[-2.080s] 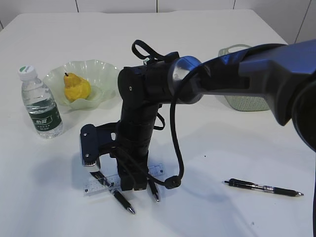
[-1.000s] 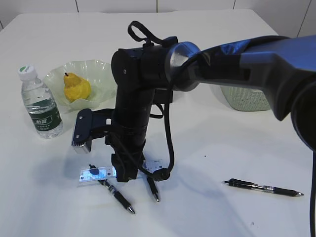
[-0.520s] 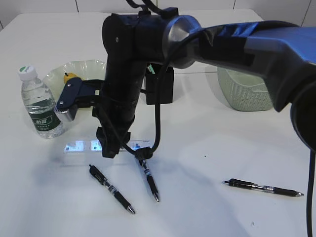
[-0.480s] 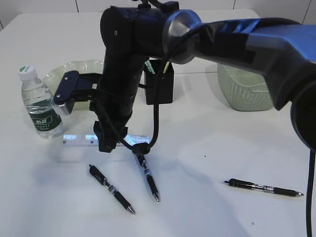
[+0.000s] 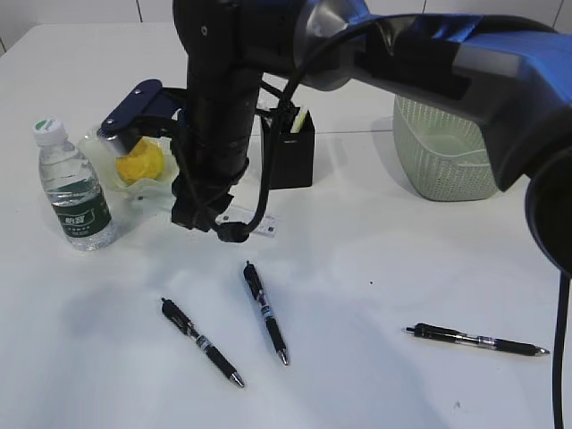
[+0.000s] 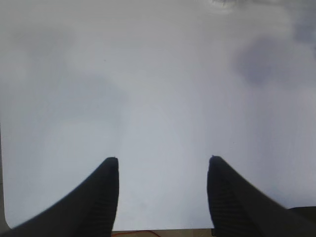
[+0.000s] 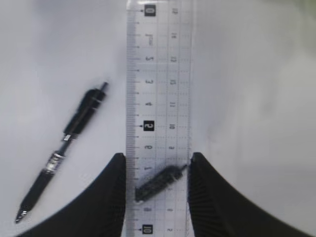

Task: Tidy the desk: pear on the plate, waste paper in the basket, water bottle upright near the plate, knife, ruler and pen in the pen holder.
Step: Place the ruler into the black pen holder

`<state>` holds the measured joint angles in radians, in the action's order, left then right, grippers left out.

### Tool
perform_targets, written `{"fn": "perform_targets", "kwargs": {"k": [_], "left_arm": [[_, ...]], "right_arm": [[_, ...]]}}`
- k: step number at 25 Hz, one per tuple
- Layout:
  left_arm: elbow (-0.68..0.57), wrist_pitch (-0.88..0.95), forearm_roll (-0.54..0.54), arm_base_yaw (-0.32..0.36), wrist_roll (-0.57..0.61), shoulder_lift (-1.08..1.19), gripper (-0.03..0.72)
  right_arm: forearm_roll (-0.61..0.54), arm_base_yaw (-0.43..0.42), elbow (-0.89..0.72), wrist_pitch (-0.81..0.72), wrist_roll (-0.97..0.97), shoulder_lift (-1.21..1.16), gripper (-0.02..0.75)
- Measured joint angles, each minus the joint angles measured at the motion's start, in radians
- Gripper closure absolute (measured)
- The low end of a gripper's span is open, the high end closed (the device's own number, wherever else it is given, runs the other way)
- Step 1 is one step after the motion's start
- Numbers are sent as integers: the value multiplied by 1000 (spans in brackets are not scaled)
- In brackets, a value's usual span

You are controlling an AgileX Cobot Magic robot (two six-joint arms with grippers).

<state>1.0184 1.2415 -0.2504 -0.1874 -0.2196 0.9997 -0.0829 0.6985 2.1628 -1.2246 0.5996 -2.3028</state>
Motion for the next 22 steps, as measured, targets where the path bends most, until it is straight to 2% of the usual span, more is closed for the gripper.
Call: {"fn": "perform_targets", "kwargs": {"k": [4,6,12,22], "left_arm": [[0,0,4,0,0,0,287],[0,0,4,0,0,0,287],[0,0,6,0,0,0,287],[0,0,6,0,0,0,287]], "right_arm": [[158,-6,16,-2,-198,0,434],[188,-16,29,-2,-267,0,434],[199,-33,60,15,-380,2,434],[190,-33,61,199,-421,102,434]]}}
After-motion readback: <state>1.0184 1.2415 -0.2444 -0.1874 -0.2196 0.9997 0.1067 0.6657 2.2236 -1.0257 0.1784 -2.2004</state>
